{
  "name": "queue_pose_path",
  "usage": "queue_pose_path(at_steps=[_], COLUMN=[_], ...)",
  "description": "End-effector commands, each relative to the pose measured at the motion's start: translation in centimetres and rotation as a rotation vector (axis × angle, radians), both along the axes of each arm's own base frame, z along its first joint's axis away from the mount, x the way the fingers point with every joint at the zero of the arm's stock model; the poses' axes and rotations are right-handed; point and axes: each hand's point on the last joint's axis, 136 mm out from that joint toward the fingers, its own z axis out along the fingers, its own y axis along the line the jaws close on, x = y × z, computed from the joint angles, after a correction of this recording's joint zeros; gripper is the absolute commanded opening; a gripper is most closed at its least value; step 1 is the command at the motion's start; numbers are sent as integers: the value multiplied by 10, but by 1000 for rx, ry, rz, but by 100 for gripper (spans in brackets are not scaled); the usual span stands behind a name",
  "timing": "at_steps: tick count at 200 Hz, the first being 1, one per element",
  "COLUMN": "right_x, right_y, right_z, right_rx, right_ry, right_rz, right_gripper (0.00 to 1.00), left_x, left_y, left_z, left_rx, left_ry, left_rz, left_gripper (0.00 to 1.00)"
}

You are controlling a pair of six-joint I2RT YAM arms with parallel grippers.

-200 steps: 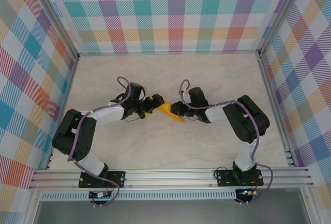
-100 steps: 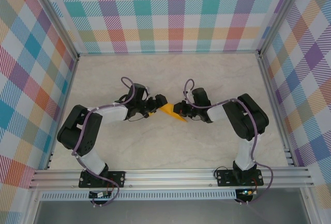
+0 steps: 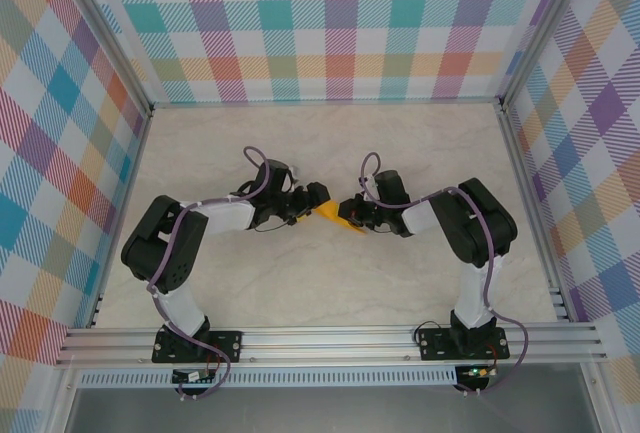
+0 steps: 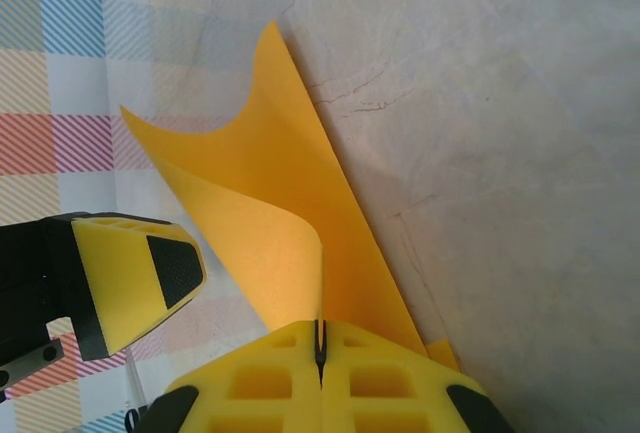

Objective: Fold a paper plane with a square sheet of paper (pick it up from the middle)
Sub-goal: Fold the wing for the fifth time at the center of the table.

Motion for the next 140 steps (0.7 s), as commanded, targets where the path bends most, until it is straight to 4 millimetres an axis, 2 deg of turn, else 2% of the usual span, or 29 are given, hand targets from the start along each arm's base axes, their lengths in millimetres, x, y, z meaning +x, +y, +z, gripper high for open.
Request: queue_pose_path(at_steps=[1, 34, 72, 90, 120, 140], right_x=[-8, -19, -33, -34, -32, -31], right_y=[1, 7, 13, 13, 14, 14], right_z=[0, 11, 10, 7, 2, -1], right_rx=[38, 74, 68, 63, 55, 41], right_ry=[49, 76, 113, 127, 147, 162], right_rz=[17, 49, 75, 72, 72, 67], right_gripper=[4, 5, 5, 5, 6, 6], left_x=[3, -1, -2, -4, -8, -10], left_y=[-8, -4, -7, -6, -4, -7], left_z=[7, 4, 9, 6, 1, 7], left_rx=[-15, -16, -71, -69, -65, -93], left_ry=[-32, -39, -62, -56, -48, -73], left_rz=[-14, -4, 1, 7, 5, -8], left_gripper=[84, 81, 70, 64, 61, 59])
